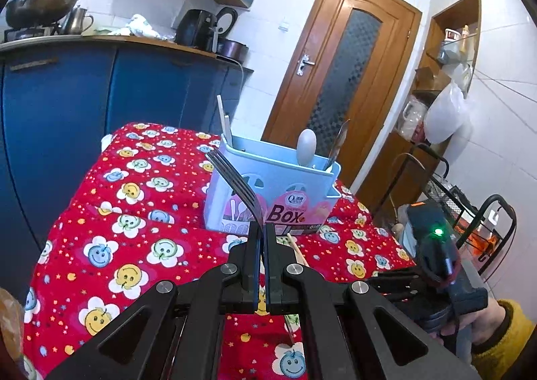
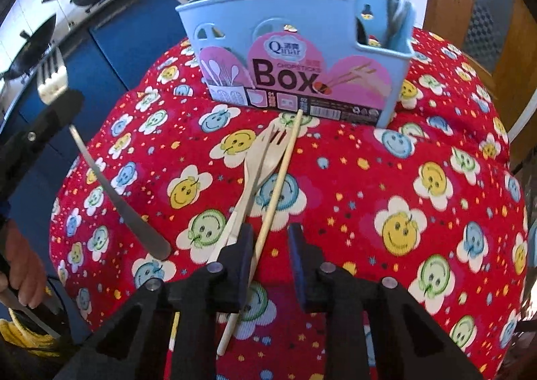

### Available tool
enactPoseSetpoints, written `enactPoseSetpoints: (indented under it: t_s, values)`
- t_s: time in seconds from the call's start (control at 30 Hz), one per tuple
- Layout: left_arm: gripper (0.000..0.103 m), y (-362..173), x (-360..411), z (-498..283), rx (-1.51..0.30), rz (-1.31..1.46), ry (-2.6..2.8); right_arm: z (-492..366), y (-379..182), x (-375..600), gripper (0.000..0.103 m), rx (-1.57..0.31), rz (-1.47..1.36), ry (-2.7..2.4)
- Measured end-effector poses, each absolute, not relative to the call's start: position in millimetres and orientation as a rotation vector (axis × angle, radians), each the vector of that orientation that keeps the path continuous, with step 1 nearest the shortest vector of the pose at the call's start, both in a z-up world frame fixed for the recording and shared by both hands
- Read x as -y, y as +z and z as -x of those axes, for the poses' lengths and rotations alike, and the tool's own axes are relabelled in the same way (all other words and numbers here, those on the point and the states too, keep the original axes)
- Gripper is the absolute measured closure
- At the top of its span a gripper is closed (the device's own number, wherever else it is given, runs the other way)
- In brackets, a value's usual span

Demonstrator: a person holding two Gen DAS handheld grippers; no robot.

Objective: Organize utensils
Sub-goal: 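Carry the silver fork toward the holder with the left tool while the right grasps a wooden chopstick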

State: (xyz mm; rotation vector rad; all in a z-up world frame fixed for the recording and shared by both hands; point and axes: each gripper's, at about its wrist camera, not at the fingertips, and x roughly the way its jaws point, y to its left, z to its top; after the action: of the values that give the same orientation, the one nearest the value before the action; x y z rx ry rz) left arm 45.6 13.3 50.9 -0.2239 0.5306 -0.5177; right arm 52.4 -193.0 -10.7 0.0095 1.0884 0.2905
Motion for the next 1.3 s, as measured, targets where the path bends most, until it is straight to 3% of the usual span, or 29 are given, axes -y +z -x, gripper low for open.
enactPoseSetpoints:
  t_s: [0.17,0.27,0.43,0.7,1.3]
  values:
    - [0.102,53.9,-13.9,-46.4,-0.526,0.219,-0.517,-67.3,-10.8,190.2,0.081,-1.132,0.0,0.298]
    - [0.102,55.1,-13.2,-47.7,-0.528,0.219,-0.517,-75.1,-11.0,193.7,0.091,-1.144,-0.011,0.296]
    - [0.102,59.0,-12.1,-47.6,-0.518,0.213,-0.516,-74.6,-9.6,209.0,0.097,-1.126,-0.124,0.317]
    - [0.102,76.4,-8.5,-49.0,-0.475,0.184,-0.494,-43.7,7.1,245.3,0.097,-0.935,-0.295,0.335]
    - [0.102,142.6,22.9,-70.8,-0.288,0.035,-0.401,0.9,36.1,266.3,0.097,-0.59,-0.344,0.336]
